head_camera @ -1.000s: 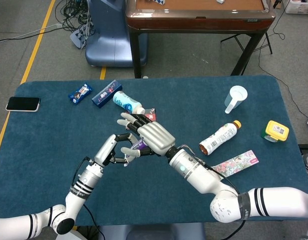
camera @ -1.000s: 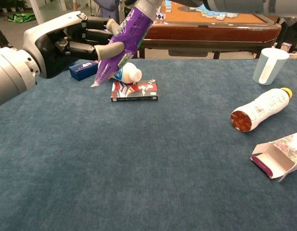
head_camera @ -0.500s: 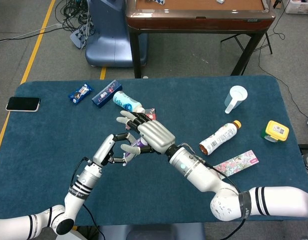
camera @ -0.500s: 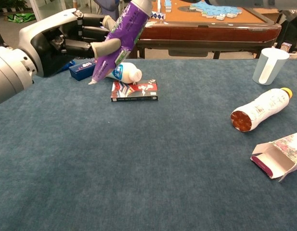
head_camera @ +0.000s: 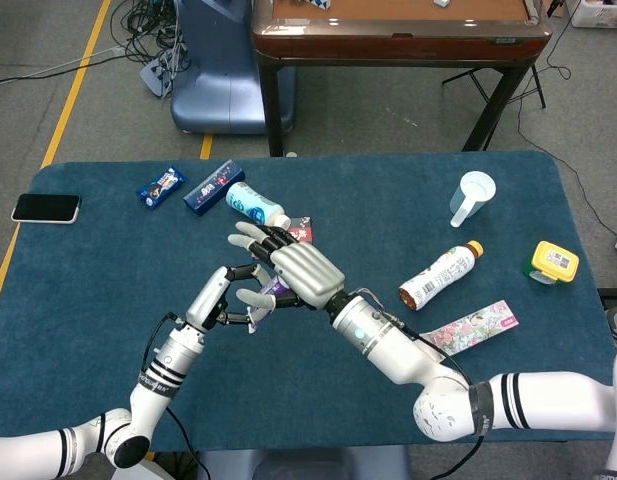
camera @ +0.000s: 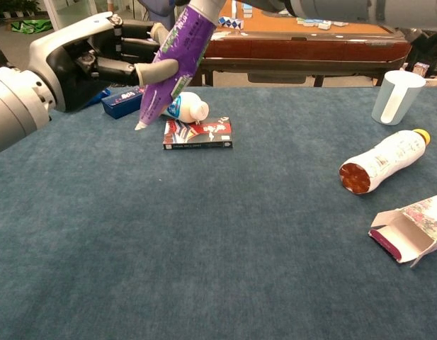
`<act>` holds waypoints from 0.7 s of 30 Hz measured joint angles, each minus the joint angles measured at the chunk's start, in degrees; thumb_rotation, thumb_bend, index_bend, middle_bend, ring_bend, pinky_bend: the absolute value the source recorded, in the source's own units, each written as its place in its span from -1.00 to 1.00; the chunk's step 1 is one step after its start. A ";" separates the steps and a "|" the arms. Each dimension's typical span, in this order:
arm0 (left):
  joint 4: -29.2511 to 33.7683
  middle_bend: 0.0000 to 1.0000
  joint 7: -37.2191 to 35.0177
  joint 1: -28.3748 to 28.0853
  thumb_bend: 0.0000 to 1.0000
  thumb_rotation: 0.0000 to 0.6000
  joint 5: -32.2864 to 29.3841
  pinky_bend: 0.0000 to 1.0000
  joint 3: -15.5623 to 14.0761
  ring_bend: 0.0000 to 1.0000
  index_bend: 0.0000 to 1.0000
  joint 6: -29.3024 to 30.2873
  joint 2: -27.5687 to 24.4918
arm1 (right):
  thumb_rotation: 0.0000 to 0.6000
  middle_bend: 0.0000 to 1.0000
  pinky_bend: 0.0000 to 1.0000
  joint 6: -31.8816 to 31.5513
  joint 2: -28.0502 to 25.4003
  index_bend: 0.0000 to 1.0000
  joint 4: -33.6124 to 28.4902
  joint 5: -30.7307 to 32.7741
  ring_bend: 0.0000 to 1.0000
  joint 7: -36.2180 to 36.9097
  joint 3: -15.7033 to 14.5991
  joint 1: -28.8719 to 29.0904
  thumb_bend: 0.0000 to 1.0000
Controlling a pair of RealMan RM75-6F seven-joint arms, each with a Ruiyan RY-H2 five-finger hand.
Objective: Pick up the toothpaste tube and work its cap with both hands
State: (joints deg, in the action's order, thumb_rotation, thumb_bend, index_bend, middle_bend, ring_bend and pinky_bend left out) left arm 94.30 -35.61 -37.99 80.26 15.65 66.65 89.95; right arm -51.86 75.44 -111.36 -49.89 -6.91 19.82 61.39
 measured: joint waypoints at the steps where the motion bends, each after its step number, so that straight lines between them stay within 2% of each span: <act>1: 0.01 0.35 -0.05 0.00 -0.07 1.00 -0.01 -0.33 0.03 -0.10 0.16 -0.01 -0.04 | -1.00 -1.00 -1.00 -0.05 0.12 -1.00 0.05 -0.01 -1.00 -0.01 -0.06 -0.02 -0.85; 11: -0.39 0.35 -0.15 0.16 -0.07 1.00 0.37 -0.33 -0.61 -0.10 0.16 -0.20 -0.53 | -1.00 -1.00 -1.00 -0.71 -0.81 -1.00 -1.16 -1.00 -1.00 0.42 0.36 -0.72 -0.85; 21: -2.33 0.35 0.73 -0.08 -0.07 1.00 2.85 -0.33 -2.84 -0.11 0.16 -1.52 -2.07 | -1.00 -1.00 -1.00 -1.55 -8.61 -1.00 -5.51 -1.83 -1.00 -0.86 0.88 -2.93 -0.85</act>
State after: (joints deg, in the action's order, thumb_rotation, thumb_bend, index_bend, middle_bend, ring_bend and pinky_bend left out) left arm 91.98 -34.88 -38.07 83.11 12.81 65.13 87.88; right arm -53.41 66.83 -116.87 -51.72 -7.77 20.70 58.47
